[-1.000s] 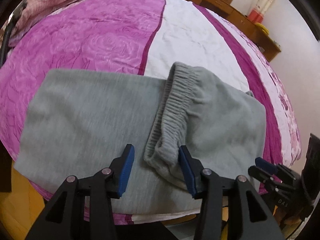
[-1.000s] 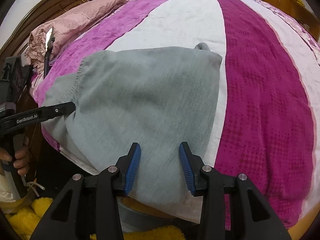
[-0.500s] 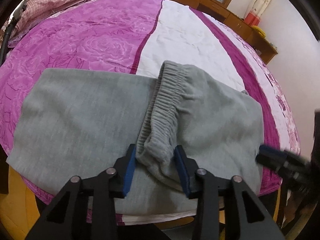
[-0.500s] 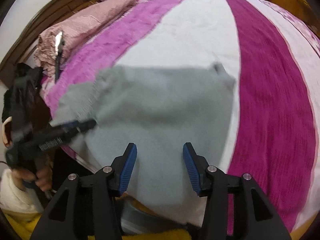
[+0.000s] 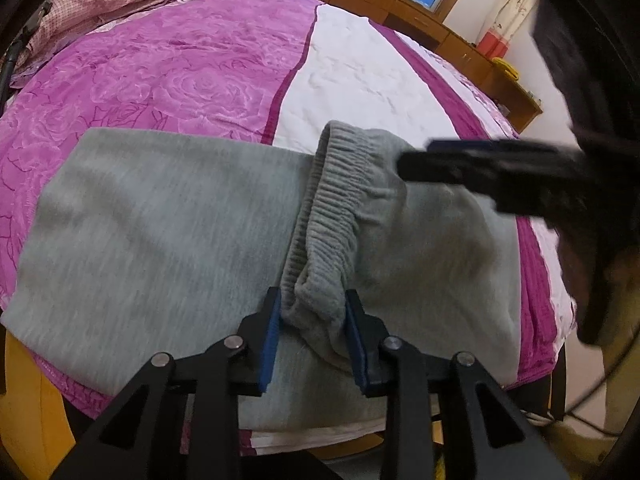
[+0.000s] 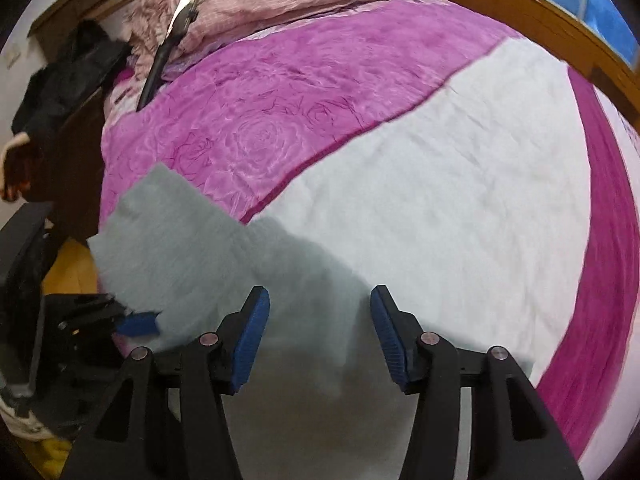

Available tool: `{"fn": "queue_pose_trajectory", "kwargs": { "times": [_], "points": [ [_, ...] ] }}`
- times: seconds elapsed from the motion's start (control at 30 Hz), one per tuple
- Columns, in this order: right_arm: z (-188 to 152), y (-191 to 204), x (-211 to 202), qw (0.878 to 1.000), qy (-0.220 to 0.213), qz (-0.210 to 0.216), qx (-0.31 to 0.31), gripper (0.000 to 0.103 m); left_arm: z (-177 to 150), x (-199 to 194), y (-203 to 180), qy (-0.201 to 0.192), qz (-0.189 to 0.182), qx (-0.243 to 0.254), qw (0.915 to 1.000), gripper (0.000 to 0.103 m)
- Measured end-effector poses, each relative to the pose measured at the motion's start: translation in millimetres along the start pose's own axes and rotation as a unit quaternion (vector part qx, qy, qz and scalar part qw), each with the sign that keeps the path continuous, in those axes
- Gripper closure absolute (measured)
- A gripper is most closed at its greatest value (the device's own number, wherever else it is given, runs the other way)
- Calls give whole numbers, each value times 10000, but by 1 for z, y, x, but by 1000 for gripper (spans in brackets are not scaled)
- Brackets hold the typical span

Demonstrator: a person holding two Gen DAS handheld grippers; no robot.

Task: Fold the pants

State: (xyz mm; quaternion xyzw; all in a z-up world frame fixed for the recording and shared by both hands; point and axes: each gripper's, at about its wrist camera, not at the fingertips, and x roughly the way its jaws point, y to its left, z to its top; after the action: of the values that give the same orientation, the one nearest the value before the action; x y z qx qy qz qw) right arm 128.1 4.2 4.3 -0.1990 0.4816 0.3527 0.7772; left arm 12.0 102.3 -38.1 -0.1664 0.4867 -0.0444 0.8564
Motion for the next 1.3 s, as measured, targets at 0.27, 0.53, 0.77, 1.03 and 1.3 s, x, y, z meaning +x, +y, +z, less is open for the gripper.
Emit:
{"fn": "queue_pose_trajectory", "kwargs": {
  "times": [0.27,0.53,0.77,1.03,1.3],
  "points": [
    [13,-5,38,9984,327,341,-314,57,1,4,5,26,-109,-15,9999,70],
    [3,5,20,9984,-55,332,-460,91,1,-4,4,-112,-203,-20,9997,81],
    [-2,10,-12,9970,-672,292,-266,92,0,-28,-3,-386,-279,38,9989,85],
    [4,22,-37,9924,-1114,504,-139,92,-1,-65,-3,-714,-228,80,9972,85],
    [29,63,-44,9880,-1338,704,-327,92,3,-106,22,-922,75,-93,9957,85]
  ]
}}
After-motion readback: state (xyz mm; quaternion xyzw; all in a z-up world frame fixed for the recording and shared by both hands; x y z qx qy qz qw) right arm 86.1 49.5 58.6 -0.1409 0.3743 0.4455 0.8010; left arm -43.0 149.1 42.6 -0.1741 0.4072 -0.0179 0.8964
